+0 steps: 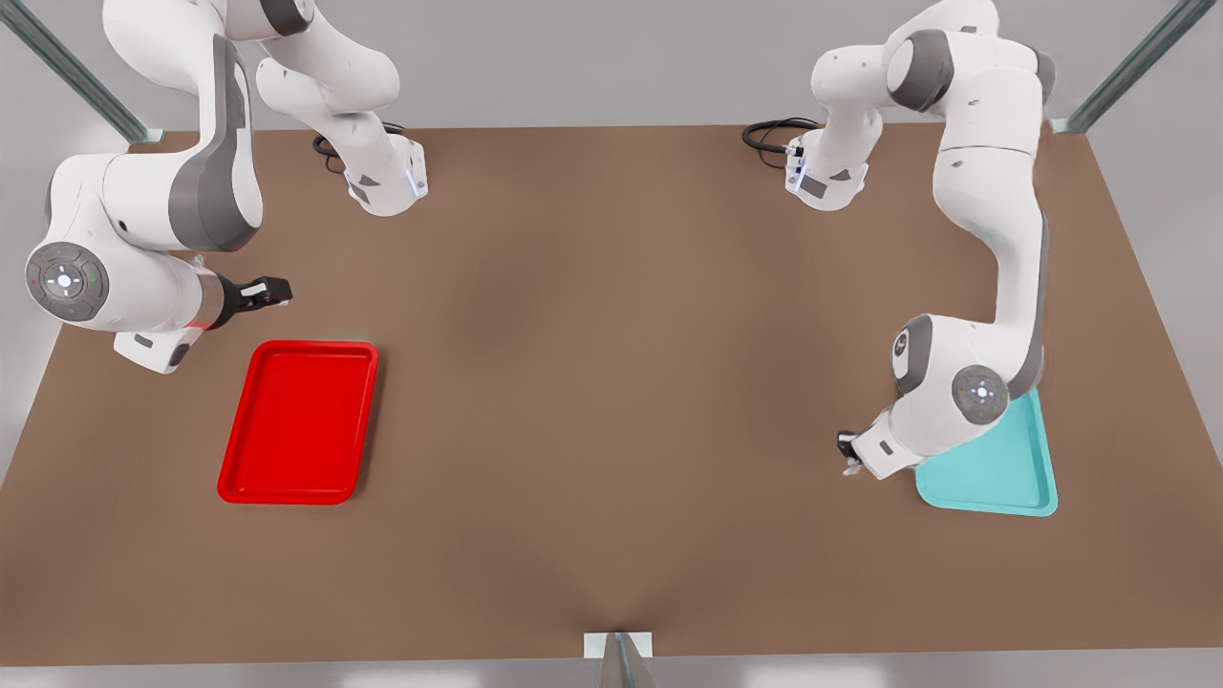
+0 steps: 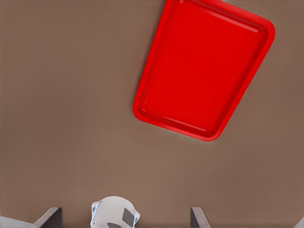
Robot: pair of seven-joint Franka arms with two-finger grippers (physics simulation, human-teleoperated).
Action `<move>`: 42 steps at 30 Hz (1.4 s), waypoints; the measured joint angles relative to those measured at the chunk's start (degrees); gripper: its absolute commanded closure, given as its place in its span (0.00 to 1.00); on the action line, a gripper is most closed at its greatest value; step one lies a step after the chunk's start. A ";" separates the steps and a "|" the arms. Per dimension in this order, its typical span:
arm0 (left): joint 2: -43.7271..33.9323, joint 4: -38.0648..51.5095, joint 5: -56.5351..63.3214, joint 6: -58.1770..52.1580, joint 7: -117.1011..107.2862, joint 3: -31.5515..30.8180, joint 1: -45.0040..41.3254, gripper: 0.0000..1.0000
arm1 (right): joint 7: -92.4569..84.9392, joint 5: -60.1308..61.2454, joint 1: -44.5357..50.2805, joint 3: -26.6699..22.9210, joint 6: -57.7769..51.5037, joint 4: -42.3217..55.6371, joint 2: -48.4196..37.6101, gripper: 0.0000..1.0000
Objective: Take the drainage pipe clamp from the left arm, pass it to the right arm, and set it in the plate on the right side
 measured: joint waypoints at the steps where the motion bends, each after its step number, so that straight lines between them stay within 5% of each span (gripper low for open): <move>1: 0.37 0.96 0.08 -0.86 -3.58 -0.16 -3.77 0.79 | -0.01 0.01 0.00 0.00 0.00 -0.03 0.00 0.00; 7: 6.74 13.48 -0.12 -5.46 -27.48 -0.89 -18.08 0.79 | -0.22 0.04 -0.09 0.00 -0.12 -0.12 0.07 0.00; 16: 17.75 32.58 -0.12 -8.60 -69.58 1.74 -27.83 0.79 | -0.47 0.12 0.03 0.11 -0.11 -0.16 0.43 0.00; 23: 19.38 33.65 -4.86 -6.43 -99.72 1.83 -27.18 0.79 | -0.42 3.01 1.98 0.52 1.30 0.27 2.94 0.00; 35: 21.20 35.52 -8.51 -1.20 -127.66 4.19 -29.44 0.79 | -0.01 13.82 21.31 0.93 17.17 10.54 19.61 0.00; 42: 21.20 35.53 -8.67 -0.41 -135.57 4.37 -29.84 0.79 | 0.24 16.78 26.52 1.22 37.86 -3.25 16.19 0.00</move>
